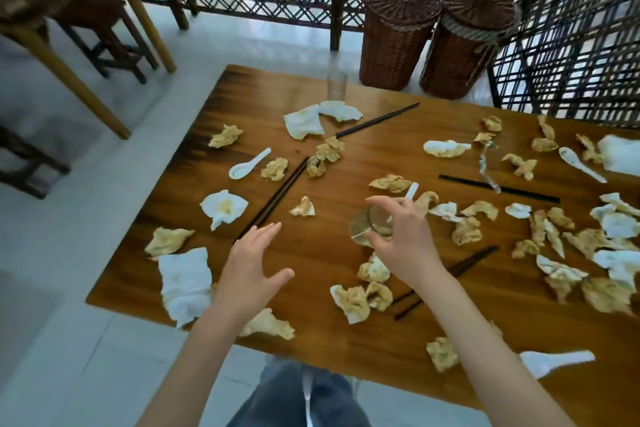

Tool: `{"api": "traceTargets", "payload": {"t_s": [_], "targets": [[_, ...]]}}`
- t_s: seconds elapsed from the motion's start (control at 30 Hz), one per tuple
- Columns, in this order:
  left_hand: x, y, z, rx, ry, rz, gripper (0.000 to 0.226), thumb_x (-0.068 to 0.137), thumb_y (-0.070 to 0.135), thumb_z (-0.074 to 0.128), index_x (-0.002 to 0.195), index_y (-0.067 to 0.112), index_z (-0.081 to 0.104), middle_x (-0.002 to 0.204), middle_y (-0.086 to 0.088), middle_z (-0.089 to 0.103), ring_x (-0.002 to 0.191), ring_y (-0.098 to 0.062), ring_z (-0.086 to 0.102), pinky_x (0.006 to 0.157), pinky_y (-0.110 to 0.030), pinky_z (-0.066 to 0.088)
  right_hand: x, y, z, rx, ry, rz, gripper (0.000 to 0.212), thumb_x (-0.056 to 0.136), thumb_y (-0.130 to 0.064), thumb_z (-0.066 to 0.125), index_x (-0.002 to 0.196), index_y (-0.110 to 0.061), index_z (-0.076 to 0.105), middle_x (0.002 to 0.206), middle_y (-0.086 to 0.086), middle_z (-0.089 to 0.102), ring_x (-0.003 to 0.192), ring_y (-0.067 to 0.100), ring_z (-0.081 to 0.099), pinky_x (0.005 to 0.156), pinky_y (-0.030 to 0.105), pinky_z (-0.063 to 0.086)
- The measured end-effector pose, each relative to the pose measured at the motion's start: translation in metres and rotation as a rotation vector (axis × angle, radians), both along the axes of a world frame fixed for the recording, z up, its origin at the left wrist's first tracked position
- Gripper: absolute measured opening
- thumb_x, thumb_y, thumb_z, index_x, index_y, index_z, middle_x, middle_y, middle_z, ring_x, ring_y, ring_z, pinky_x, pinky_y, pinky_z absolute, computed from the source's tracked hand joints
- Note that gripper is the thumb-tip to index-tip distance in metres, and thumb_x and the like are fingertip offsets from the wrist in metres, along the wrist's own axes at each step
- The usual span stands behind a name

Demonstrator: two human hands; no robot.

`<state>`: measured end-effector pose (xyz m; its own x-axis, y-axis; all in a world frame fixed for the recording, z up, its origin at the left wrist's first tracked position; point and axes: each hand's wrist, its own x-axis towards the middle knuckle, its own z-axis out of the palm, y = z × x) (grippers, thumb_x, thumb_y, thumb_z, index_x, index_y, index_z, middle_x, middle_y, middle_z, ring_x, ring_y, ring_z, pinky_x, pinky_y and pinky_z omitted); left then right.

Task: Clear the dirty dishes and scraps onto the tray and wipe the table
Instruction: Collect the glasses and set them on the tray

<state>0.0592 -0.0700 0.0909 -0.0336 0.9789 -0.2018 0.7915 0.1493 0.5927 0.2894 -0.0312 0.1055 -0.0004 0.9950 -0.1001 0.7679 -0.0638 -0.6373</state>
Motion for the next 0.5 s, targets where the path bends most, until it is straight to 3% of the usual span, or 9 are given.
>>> {"api": "traceTargets", "payload": {"t_s": [0.33, 0.5], "targets": [[-0.046, 0.093, -0.002, 0.034, 0.007, -0.166, 0.078, 0.075, 0.029, 0.078, 0.142, 0.027, 0.038, 0.145, 0.006, 0.041, 0.139, -0.014, 0.028, 0.109, -0.036, 0.03, -0.055, 0.05, -0.005, -0.032, -0.01, -0.143, 0.052, 0.08, -0.016, 0.071, 0.124, -0.035, 0.052, 0.113, -0.013, 0.043, 0.101, 0.007, 0.046, 0.086, 0.02, 0.042], [-0.046, 0.167, -0.011, 0.099, 0.057, -0.233, 0.08, 0.073, 0.028, 0.079, 0.141, 0.025, 0.039, 0.144, 0.005, 0.042, 0.137, -0.015, 0.03, 0.107, -0.031, 0.028, -0.059, 0.094, -0.006, 0.002, 0.007, -0.209, 0.053, 0.08, -0.016, 0.071, 0.124, -0.037, 0.051, 0.109, -0.016, 0.038, 0.095, 0.003, 0.043, 0.08, 0.01, 0.036]]}}
